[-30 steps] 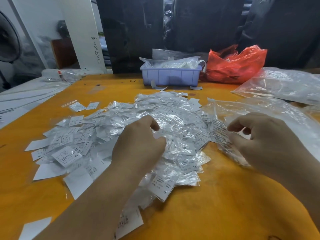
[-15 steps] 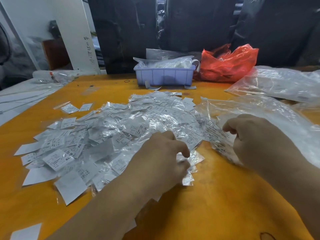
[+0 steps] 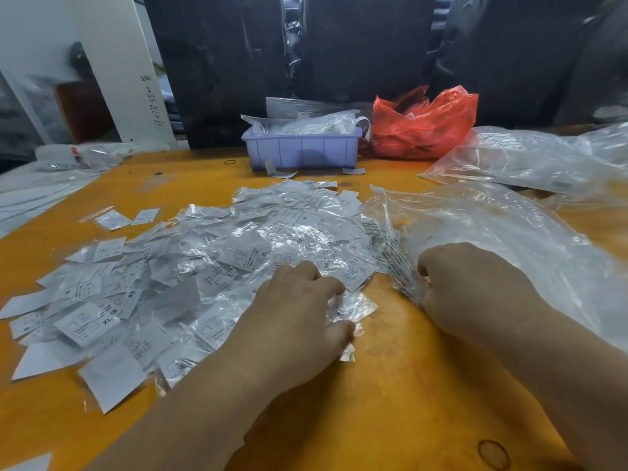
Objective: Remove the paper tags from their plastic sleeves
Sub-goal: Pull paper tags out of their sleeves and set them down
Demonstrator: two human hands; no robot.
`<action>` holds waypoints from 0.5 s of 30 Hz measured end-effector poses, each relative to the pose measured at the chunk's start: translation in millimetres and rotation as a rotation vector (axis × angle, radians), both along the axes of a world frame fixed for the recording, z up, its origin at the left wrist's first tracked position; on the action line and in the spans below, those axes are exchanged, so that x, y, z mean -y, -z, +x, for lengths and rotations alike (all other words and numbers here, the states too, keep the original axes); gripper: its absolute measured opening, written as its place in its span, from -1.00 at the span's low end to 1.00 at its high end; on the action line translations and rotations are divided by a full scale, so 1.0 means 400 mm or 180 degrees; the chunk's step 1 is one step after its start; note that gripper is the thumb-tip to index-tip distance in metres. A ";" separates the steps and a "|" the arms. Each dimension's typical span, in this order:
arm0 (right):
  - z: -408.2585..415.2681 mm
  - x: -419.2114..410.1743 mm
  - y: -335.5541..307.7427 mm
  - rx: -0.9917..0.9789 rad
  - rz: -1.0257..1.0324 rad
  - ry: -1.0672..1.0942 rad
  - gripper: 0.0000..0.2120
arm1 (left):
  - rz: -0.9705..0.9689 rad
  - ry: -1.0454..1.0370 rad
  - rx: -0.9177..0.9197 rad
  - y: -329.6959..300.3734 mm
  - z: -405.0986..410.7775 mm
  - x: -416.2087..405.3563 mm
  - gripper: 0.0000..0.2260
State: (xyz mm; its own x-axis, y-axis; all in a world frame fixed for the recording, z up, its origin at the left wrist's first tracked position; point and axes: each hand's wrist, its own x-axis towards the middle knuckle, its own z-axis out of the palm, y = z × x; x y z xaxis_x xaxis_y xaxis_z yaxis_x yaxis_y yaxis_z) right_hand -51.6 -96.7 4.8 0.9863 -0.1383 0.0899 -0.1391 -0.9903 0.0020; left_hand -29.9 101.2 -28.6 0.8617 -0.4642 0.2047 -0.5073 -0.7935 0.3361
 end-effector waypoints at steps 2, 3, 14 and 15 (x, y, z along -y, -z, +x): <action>-0.001 -0.004 -0.001 0.0024 0.0044 -0.0010 -0.85 | -0.0016 -0.0009 -0.0015 -0.001 0.000 0.001 -0.65; -0.001 -0.005 -0.002 0.0022 0.0072 -0.0011 -0.83 | -0.0028 -0.0005 -0.0032 -0.001 0.000 0.001 -0.66; 0.013 0.008 0.012 0.0073 0.0214 -0.0091 -0.78 | -0.0013 0.0071 -0.0016 -0.002 -0.008 0.012 -0.74; 0.015 0.010 0.017 0.0051 0.0218 -0.0112 -0.77 | -0.0016 0.0079 0.0001 -0.002 -0.008 0.014 -0.76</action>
State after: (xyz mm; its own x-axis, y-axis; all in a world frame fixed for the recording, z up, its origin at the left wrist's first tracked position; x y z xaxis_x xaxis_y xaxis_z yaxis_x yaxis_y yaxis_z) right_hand -45.7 -100.6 -1.9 0.9892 -0.1100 0.0972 -0.1037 -0.9923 -0.0679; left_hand -33.3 95.5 -27.9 0.8498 -0.4846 0.2075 -0.5271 -0.7789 0.3397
